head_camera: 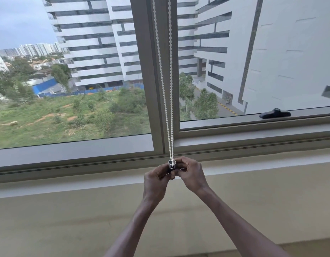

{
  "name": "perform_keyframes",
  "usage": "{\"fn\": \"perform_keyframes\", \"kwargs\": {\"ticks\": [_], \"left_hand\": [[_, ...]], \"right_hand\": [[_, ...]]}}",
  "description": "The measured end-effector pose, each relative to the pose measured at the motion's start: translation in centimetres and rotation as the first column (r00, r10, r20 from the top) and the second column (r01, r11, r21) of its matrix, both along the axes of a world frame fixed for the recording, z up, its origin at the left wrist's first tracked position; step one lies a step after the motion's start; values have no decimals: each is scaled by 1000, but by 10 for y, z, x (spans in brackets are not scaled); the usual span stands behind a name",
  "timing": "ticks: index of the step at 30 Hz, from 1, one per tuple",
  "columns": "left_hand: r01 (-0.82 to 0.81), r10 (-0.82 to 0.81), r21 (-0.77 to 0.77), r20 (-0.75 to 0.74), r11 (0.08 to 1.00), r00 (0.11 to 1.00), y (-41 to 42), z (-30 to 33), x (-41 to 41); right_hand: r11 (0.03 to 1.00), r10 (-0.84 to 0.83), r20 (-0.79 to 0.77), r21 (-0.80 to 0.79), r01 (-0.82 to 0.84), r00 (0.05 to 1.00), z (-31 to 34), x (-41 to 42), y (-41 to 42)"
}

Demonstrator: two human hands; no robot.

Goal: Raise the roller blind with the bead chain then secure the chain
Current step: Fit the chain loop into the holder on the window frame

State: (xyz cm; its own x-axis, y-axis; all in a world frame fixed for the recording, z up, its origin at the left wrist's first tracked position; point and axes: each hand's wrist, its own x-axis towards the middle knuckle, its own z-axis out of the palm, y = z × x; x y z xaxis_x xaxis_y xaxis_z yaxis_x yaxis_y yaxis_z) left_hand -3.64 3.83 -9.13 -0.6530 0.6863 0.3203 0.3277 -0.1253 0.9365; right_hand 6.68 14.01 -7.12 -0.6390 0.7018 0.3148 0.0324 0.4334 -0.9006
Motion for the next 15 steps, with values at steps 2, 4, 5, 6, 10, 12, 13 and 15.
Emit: {"fn": "perform_keyframes", "kwargs": {"ticks": [2,4,5,6,10,12,13,15], "left_hand": [[-11,11,-16,-12,1000,1000,0,-1,1],[-23,22,-27,-35,999,999,1,-2,2],[-29,27,-29,-38,999,999,2,-2,2],[-34,32,-32,-38,999,999,2,-2,2],[-36,36,-42,-20,998,999,3,-2,1],[-35,34,-38,-27,999,999,4,-3,0],[-36,35,-39,-32,999,999,4,-3,0],[-37,36,-40,-40,999,999,3,-2,0]], "right_hand": [[1000,-4,-6,-12,4,1000,-1,0,-1],[1000,-7,-11,-22,6,1000,-2,0,-1],[1000,-10,-13,-26,9,1000,-2,0,-1],[999,-14,-12,-30,14,1000,-1,0,-2],[999,-29,6,-44,29,1000,-2,-1,-2],[998,-27,12,-54,27,1000,-4,-2,0],[998,-23,14,-59,24,1000,-4,-3,0],[997,-16,15,-73,17,1000,-4,-3,0]]}}
